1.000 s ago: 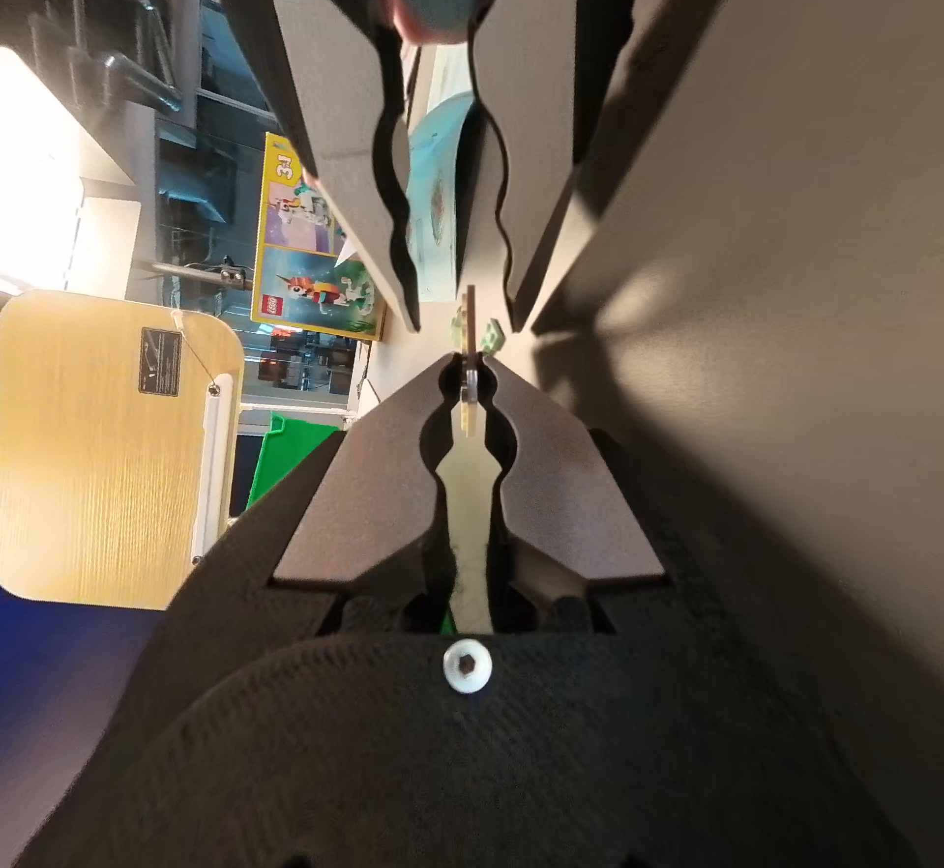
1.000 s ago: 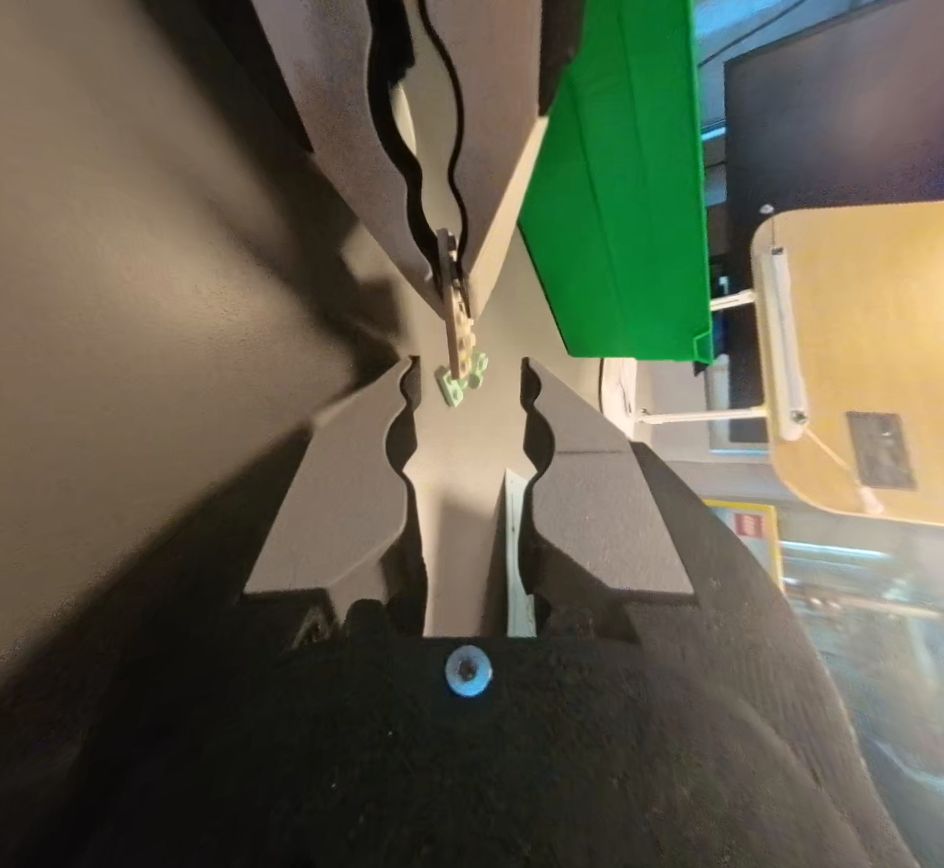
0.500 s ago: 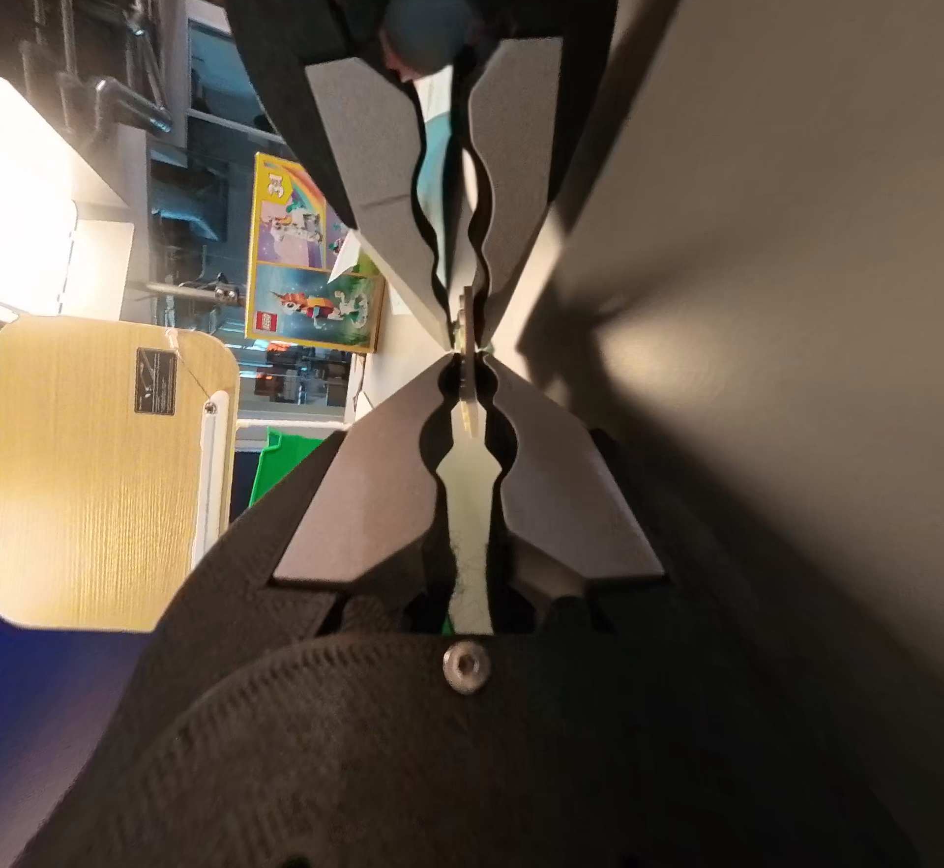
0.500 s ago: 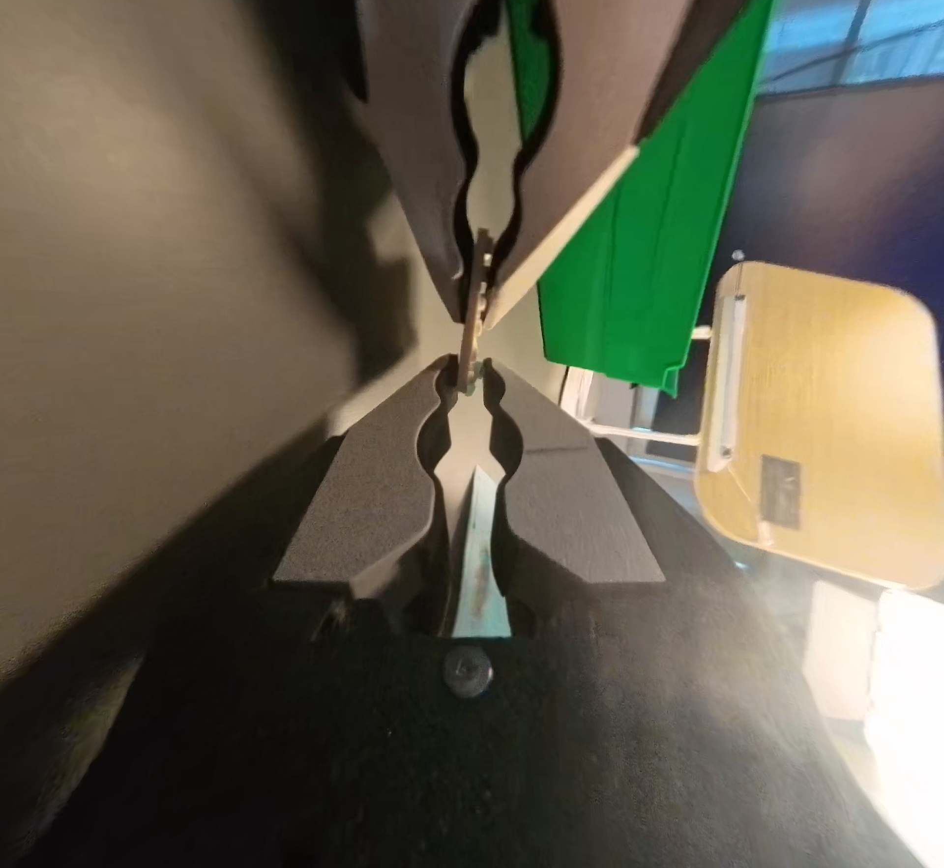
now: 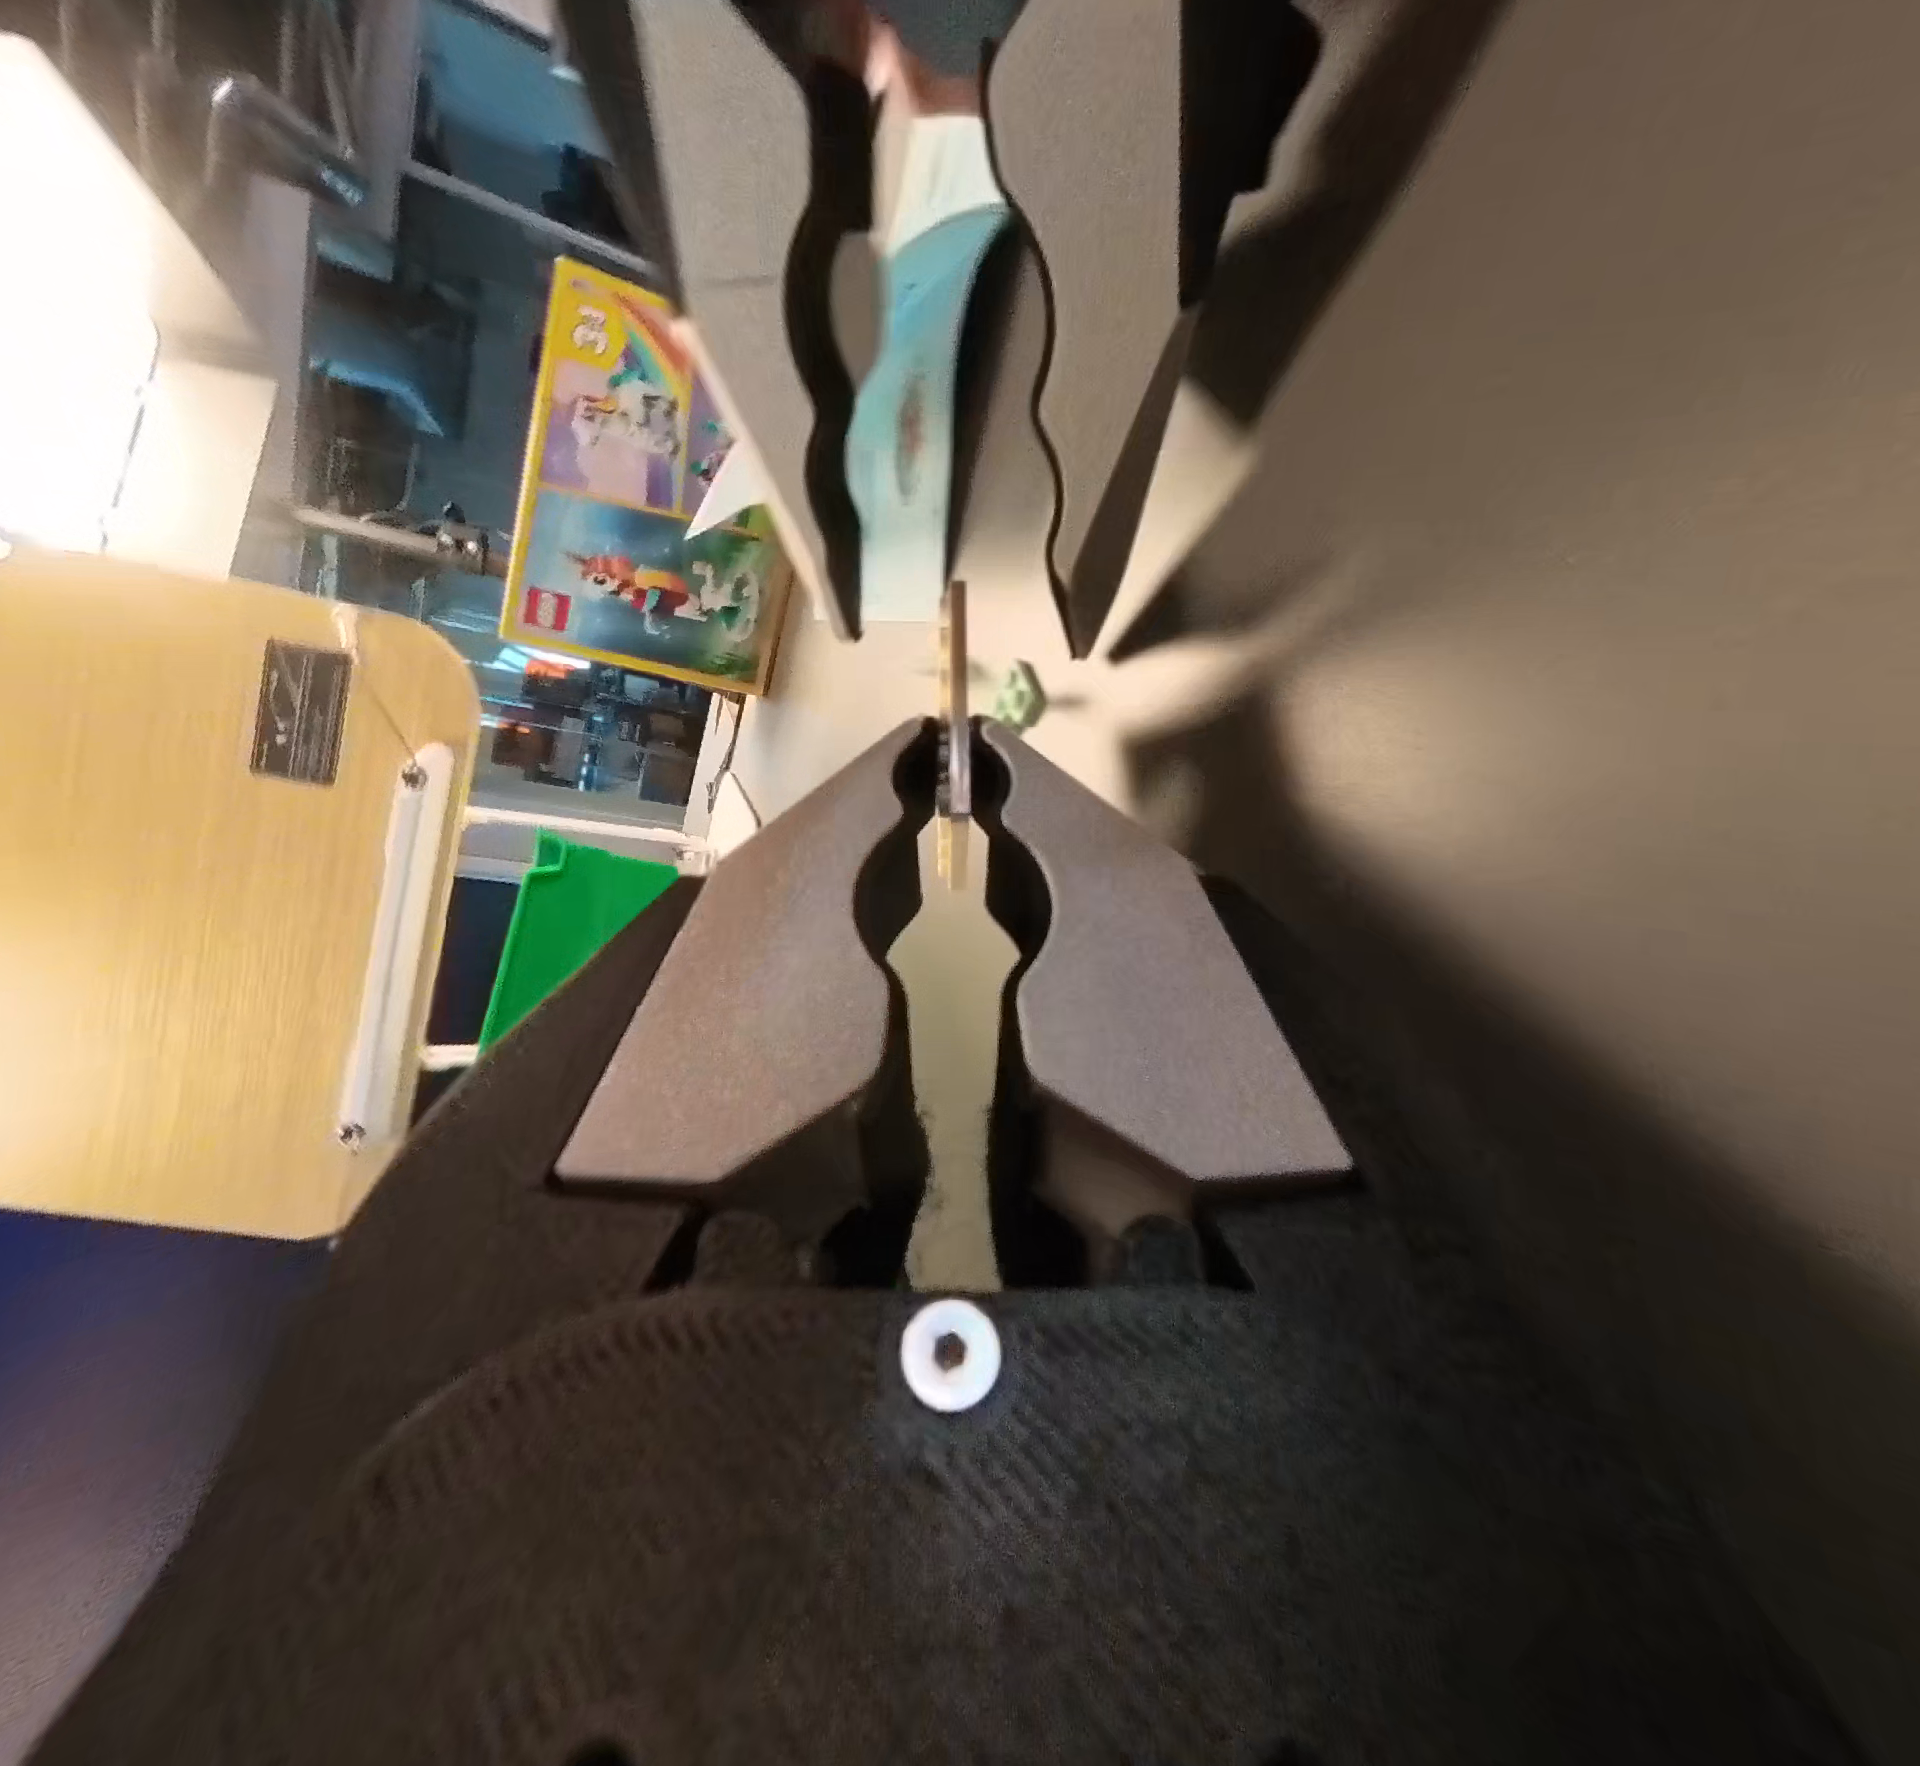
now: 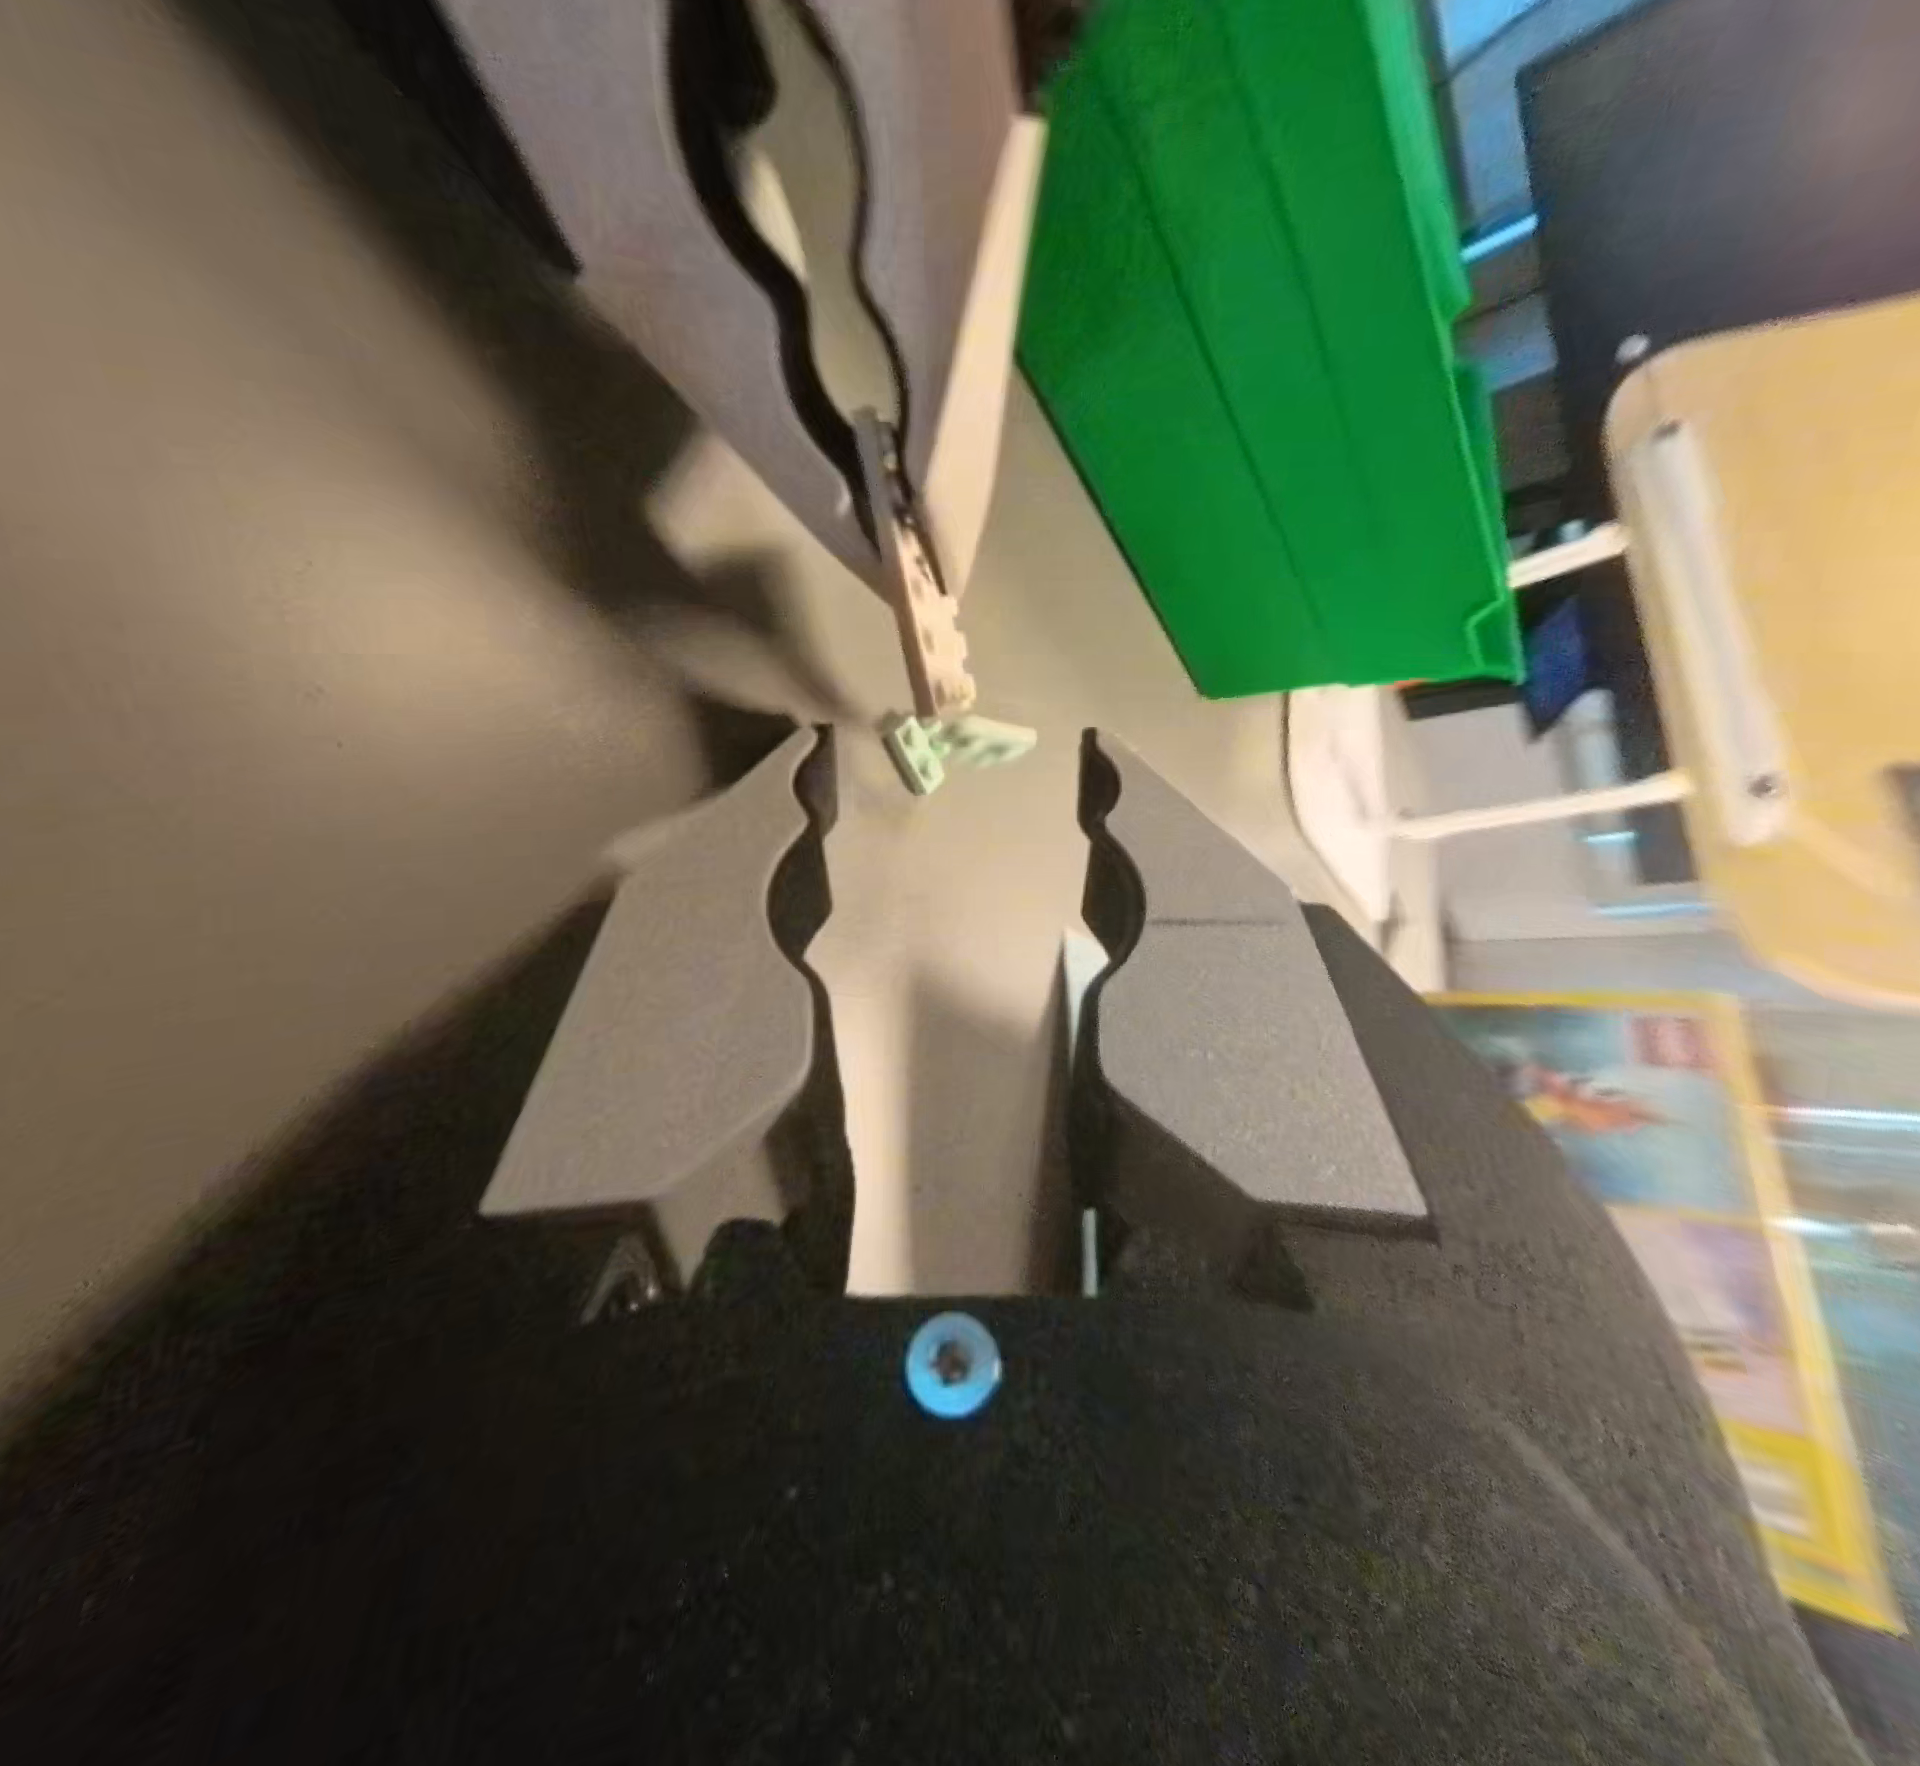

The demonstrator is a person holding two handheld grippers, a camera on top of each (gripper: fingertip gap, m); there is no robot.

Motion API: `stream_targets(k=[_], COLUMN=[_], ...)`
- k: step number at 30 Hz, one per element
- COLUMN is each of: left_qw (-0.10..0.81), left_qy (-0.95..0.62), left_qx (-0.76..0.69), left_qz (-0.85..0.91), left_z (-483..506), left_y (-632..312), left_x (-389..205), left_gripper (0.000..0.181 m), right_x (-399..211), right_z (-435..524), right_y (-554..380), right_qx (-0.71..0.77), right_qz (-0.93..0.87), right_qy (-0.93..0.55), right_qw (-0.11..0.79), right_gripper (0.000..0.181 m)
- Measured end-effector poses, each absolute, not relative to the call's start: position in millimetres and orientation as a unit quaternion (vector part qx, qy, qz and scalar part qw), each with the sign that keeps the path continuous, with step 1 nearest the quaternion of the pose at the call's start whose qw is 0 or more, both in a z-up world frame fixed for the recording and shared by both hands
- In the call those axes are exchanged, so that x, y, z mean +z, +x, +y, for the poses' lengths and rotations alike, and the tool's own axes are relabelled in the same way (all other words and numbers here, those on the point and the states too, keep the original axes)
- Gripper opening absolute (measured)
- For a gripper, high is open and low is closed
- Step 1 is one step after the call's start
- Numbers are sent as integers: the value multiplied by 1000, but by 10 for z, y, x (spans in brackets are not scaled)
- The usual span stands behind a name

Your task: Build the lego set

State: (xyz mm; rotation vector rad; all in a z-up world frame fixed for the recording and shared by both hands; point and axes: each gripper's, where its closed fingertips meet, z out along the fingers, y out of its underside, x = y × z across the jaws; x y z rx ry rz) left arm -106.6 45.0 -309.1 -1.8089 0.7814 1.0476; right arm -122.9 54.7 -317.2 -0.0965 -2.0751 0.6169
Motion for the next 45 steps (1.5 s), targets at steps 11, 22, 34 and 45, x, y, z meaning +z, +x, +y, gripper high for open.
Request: stream_targets(k=[11, 22, 34, 45], left_qw=[437, 400, 393, 397], left_qy=[-735, -748, -749, -740], left_qx=[417, 451, 453, 451], left_qz=[309, 277, 281, 302], left_z=[428, 398, 402, 417], left_y=[-1095, -1306, -1314, -1234], left_x=[-3107, -3131, -3153, -3156], left_gripper=[4, 4, 4, 4], right_x=[-3182, -3311, -3353, -3296], right_z=[661, 850, 852, 1022], right_y=[-1229, -1527, -1646, -1057], right_qx=[367, 397, 308, -135], right_qz=[-844, -798, -832, -795], right_qy=[-150, -419, -375, 319], right_qw=[360, 174, 269, 499], right_gripper=[40, 21, 10, 10])
